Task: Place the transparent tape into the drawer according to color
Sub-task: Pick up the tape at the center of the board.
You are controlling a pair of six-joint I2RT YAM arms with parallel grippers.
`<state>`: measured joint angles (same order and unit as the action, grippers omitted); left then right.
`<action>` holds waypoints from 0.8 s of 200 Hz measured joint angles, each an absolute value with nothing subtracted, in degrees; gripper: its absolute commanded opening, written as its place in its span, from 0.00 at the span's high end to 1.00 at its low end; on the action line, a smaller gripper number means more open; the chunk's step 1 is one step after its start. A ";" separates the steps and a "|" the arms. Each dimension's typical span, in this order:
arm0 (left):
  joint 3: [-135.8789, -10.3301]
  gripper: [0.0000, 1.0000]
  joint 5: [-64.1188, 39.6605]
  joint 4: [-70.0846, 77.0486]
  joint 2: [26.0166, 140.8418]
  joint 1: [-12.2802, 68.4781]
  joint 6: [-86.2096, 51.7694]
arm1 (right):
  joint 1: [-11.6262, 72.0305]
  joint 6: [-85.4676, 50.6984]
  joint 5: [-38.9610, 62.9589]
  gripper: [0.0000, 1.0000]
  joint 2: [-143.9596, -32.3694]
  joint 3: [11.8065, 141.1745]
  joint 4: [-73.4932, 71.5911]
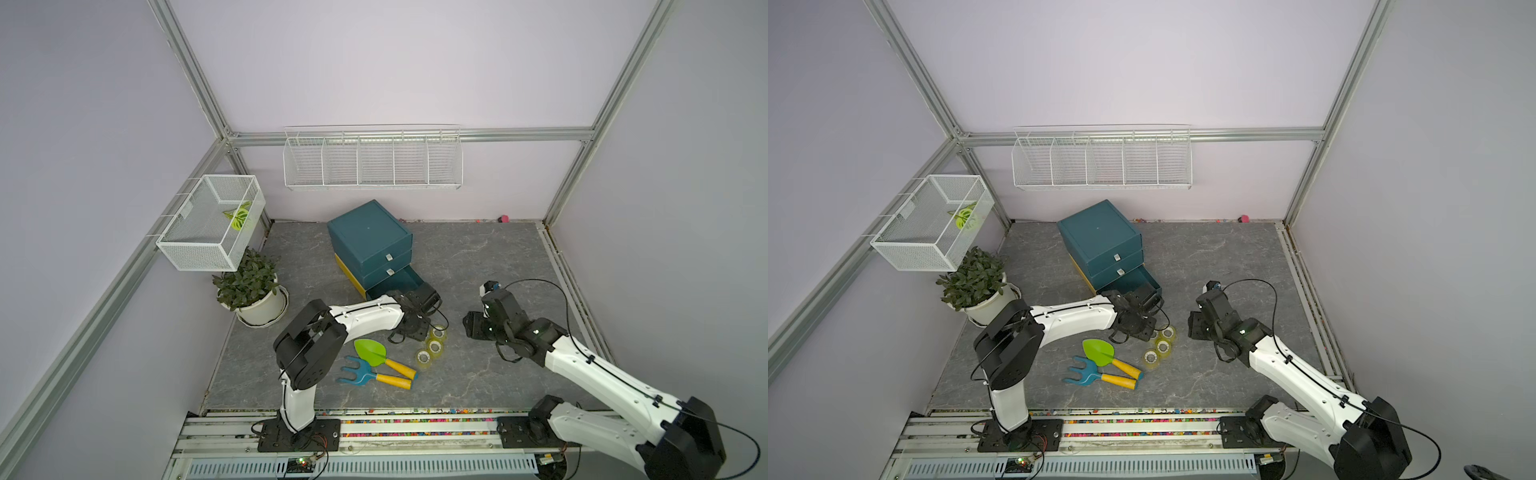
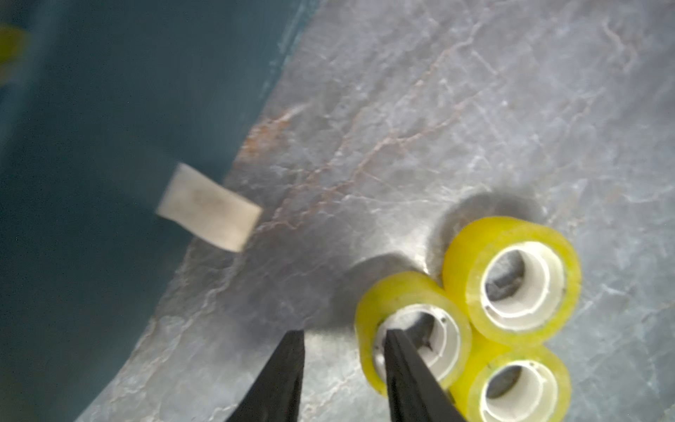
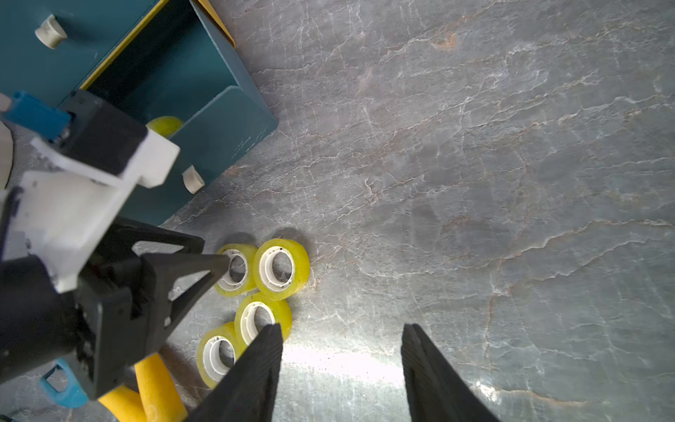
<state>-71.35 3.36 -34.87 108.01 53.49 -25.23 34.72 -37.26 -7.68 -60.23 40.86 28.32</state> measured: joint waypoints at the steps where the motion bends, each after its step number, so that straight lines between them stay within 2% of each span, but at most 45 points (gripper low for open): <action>1: -71.35 0.60 3.36 -34.87 108.01 53.45 -25.23 | 34.70 -37.26 -7.68 0.43 -60.23 40.86 28.32; 23: -71.33 0.62 3.01 -34.94 108.05 53.15 -25.26 | 34.44 -37.28 -7.70 0.43 -60.23 40.86 28.34; 49: -71.72 0.69 2.04 -34.74 108.95 53.23 -25.23 | 34.35 -37.26 -7.70 0.43 -60.12 40.86 28.51; 81: -73.08 0.87 0.97 -34.48 109.97 53.54 -24.80 | 34.24 -37.28 -7.73 0.43 -59.09 40.86 28.93; 99: -73.36 1.00 0.99 -34.33 110.04 53.76 -24.47 | 33.95 -37.28 -7.77 0.43 -58.50 40.58 28.95; 160: -73.54 1.00 1.80 -35.51 109.40 54.39 -24.80 | 33.61 -37.28 -7.90 0.43 -58.37 40.53 29.10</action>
<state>-73.54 1.80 -35.51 109.40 54.39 -24.80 33.61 -37.28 -7.90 -58.37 40.53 29.10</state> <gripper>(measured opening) 0.117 0.573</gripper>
